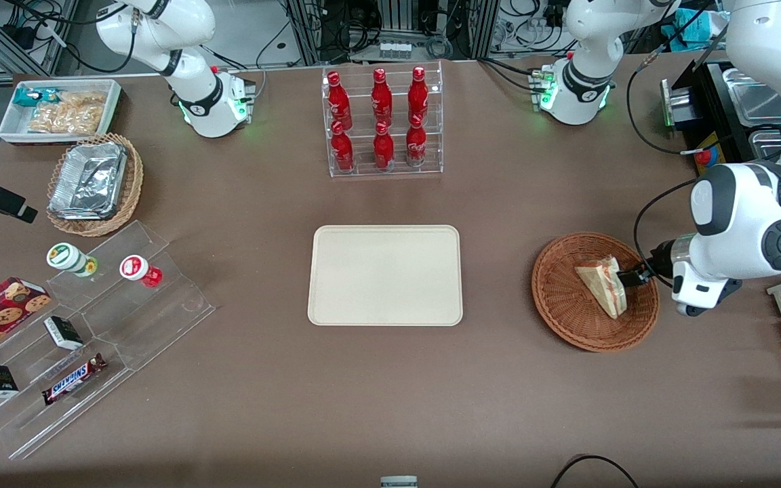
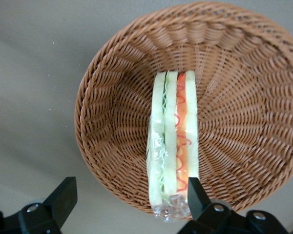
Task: Place sandwich from basket to tray
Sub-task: 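Move the left gripper down over the sandwich in the wicker basket, then close the left gripper on the wrapped sandwich wedge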
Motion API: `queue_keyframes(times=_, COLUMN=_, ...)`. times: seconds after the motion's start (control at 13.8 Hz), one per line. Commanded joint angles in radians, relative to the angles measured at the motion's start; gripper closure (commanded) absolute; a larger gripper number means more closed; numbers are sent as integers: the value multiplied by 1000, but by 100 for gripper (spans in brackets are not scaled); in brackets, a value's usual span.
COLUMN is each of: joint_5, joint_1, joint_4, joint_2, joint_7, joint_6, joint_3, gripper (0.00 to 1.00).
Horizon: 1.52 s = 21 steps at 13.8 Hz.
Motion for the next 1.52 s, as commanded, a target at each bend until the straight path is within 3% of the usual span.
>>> queue_keyframes(times=0.0, joint_5=-15, joint_1=-14, joint_4=26, joint_2=78, joint_7=-36, joint_6=49, joint_3=-9, gripper=0)
queue_keyframes(times=0.22, joint_5=-39, joint_1=-60, joint_4=28, joint_2=138, joint_7=-71, joint_6=106, joint_3=-15, gripper=0)
queue_keyframes(times=0.65, joint_5=-22, joint_1=-51, joint_4=17, joint_2=150, joint_7=-54, joint_6=103, joint_3=-11, gripper=1)
queue_keyframes(times=0.73, joint_5=-21, joint_1=-51, joint_4=17, joint_2=156, joint_7=-54, joint_6=102, joint_3=-9, gripper=16)
queue_keyframes(times=0.87, joint_5=-21, joint_1=-51, joint_4=17, joint_2=162, joint_7=-54, joint_6=103, joint_3=-7, gripper=56)
queue_keyframes(times=1.09, joint_5=-10, joint_1=-53, joint_4=20, joint_2=161, joint_7=18, joint_6=94, joint_3=-7, gripper=86)
queue_keyframes(times=1.31, joint_5=-13, joint_1=-70, joint_4=81, joint_2=154, joint_7=10, joint_6=65, joint_3=-18, gripper=86)
queue_keyframes(times=1.45, joint_5=-13, joint_1=-138, joint_4=139, joint_2=150, joint_7=8, joint_6=22, joint_3=-23, gripper=86)
